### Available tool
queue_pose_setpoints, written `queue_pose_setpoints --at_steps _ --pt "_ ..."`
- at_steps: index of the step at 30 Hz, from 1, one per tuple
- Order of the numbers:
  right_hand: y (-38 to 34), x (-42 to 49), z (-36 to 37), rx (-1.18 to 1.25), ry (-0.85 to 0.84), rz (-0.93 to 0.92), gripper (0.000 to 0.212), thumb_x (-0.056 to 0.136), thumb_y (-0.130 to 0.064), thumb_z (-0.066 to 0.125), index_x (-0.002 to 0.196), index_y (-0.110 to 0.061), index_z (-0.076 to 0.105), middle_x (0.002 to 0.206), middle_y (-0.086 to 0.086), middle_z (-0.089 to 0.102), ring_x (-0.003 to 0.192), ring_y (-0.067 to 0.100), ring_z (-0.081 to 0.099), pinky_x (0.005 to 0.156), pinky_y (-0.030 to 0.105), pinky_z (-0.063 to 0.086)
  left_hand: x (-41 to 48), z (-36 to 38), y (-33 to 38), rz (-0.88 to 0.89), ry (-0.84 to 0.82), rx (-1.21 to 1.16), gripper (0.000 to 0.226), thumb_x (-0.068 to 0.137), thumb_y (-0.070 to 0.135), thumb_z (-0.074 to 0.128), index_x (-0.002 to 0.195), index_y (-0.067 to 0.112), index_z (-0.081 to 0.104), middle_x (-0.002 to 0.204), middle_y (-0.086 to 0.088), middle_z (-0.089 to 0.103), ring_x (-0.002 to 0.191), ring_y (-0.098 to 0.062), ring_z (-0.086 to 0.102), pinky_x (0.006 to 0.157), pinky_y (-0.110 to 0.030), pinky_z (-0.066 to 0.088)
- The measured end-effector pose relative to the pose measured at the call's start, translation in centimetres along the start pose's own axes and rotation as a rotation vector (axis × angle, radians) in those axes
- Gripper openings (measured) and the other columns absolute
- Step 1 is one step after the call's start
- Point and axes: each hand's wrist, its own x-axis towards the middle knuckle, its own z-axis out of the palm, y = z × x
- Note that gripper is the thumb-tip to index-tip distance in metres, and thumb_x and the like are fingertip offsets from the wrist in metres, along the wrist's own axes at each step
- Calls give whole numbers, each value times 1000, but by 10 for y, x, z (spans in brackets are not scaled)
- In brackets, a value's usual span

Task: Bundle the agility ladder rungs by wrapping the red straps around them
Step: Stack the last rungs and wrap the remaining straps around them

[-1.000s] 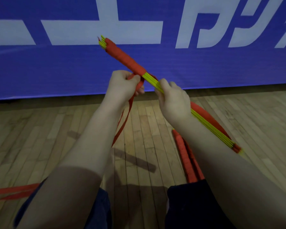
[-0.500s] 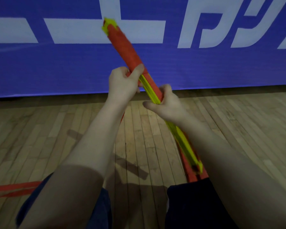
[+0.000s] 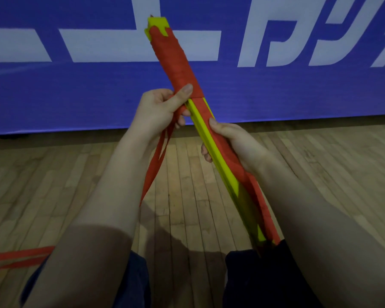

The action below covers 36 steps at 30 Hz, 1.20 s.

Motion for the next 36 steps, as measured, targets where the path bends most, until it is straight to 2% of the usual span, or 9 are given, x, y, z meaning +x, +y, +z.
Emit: queue_pose_setpoints --at_steps 3,7,12,20,22,24,27,32,36 --pt "-1 -3 3 35 -50 28 41 98 -35 45 106 4 55 75 24 66 57 31 65 57 35 55 0 -4 1 -35 -37 7 33 90 30 63 65 9 58 48 3 61 36 -4 49 38 -16 38" --pt "-1 -1 4 -29 4 -39 29 101 -34 45 101 -5 51 62 19 55 45 25 51 45 29 45 2 -12 1 -67 -81 36 29 89 27 65 67 9 60 49 2 62 38 -3 51 39 -14 39" --pt "1 5 -3 -170 182 -137 29 100 -32 50 93 -4 50 59 16 59 45 27 51 44 30 43 4 -25 1 -121 -148 137 13 87 13 66 78 5 64 57 -2 68 43 -7 58 42 -16 45" --pt "0 8 -14 -321 487 -234 28 98 -32 53 90 -6 47 62 18 56 39 18 51 44 30 43 1 -26 5 -109 -169 218 18 92 15 61 81 2 59 62 -7 71 48 -11 63 46 -17 49" --pt "4 9 -16 -471 565 -278 35 96 -40 53 90 -6 48 67 19 58 45 17 57 49 38 49 2 -22 3 -105 -170 223 17 93 13 59 81 2 59 62 -7 71 48 -11 63 46 -17 48" --pt "9 8 -16 -747 619 -300 38 93 -53 47 101 -17 54 77 16 65 67 27 66 65 47 53 1 -18 1 -111 -177 210 16 93 12 59 83 1 58 62 -8 71 49 -13 64 46 -19 49" --pt "7 7 -8 -1107 680 -291 42 98 -49 40 133 -26 47 98 14 69 97 39 61 79 42 48 0 -10 0 -60 -177 196 13 94 12 57 84 3 57 70 -11 72 54 -14 67 52 -22 52" --pt "10 10 10 -1319 659 -387 41 100 -42 39 132 -17 44 99 16 63 94 41 59 71 42 41 -1 2 -4 44 -167 165 11 96 8 53 86 5 55 76 -9 70 61 -13 69 56 -24 54" --pt "11 11 15 -1399 625 -366 41 101 -43 38 133 -17 45 99 15 57 94 41 58 68 39 36 1 9 -7 -1 -65 226 16 95 7 50 80 5 54 60 -4 62 43 -6 53 45 -20 41"
